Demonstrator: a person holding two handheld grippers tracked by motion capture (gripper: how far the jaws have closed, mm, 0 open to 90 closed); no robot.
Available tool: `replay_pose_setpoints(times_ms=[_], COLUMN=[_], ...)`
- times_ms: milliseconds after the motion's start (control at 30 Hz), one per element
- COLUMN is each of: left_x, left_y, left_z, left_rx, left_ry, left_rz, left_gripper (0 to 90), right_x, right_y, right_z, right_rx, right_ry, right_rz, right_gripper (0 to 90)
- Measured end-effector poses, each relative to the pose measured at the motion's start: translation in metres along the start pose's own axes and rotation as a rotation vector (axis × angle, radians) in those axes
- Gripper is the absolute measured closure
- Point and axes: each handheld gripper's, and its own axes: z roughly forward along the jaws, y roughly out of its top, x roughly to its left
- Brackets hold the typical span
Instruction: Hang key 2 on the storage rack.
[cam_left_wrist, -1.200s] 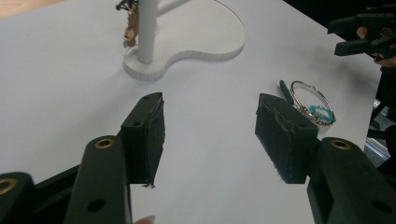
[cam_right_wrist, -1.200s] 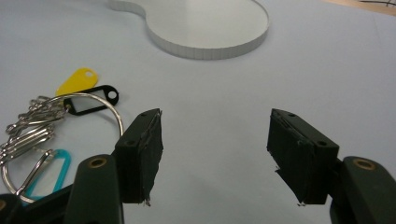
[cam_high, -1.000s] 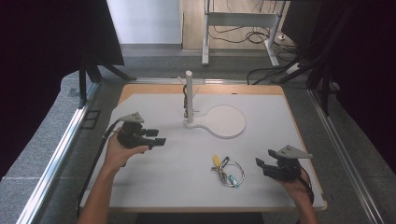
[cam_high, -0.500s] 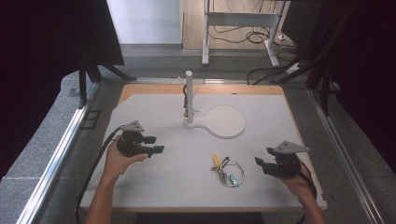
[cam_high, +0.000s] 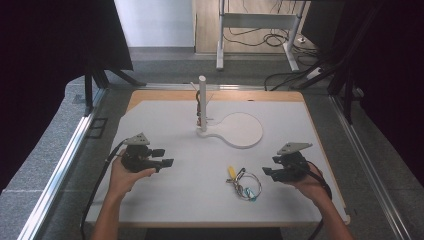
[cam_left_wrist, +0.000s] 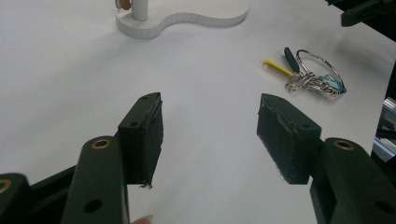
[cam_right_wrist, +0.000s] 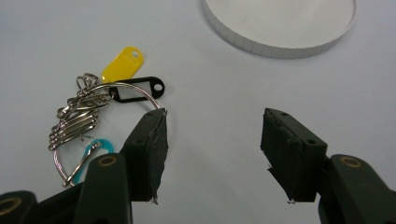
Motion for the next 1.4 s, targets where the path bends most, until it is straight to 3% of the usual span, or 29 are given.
replay_pose_setpoints(times_ms=[267,567,767,1100,1200,1233,1400], left_x=[0.001,0.0,0.001,0.001,0.001,0.001,0.002], left_y=[-0.002,-0.004,-0.005,-0.006,-0.007,-0.007,-0.008], left_z=[0.004,0.004,0.004,0.008,0.007,0.007,0.008], left_rx=[0.014,0.015,0.019,0.031,0.028,0.028,0.035], left_ry=[-0.005,0.0,-0.003,0.001,0.0,0.005,0.016], left_rz=[0.006,0.002,0.0,-0.003,-0.003,-0.001,-0.003], left_gripper=[41.6,41.6,41.6,41.6,41.6,41.7,41.7], right_x=[0.005,0.016,0.015,0.022,0.024,0.023,0.024], right_y=[0.008,0.013,0.016,0.021,0.022,0.023,0.026], right_z=[0.024,0.044,0.059,0.07,0.072,0.073,0.073], right_rx=[0.064,0.128,0.173,0.22,0.232,0.24,0.269], right_ry=[0.065,0.129,0.179,0.186,0.17,0.164,0.169], right_rz=[-0.001,-0.051,-0.072,-0.122,-0.146,-0.133,-0.164], right_gripper=[43.9,49.4,55.8,65.3,74.0,78.4,85.6])
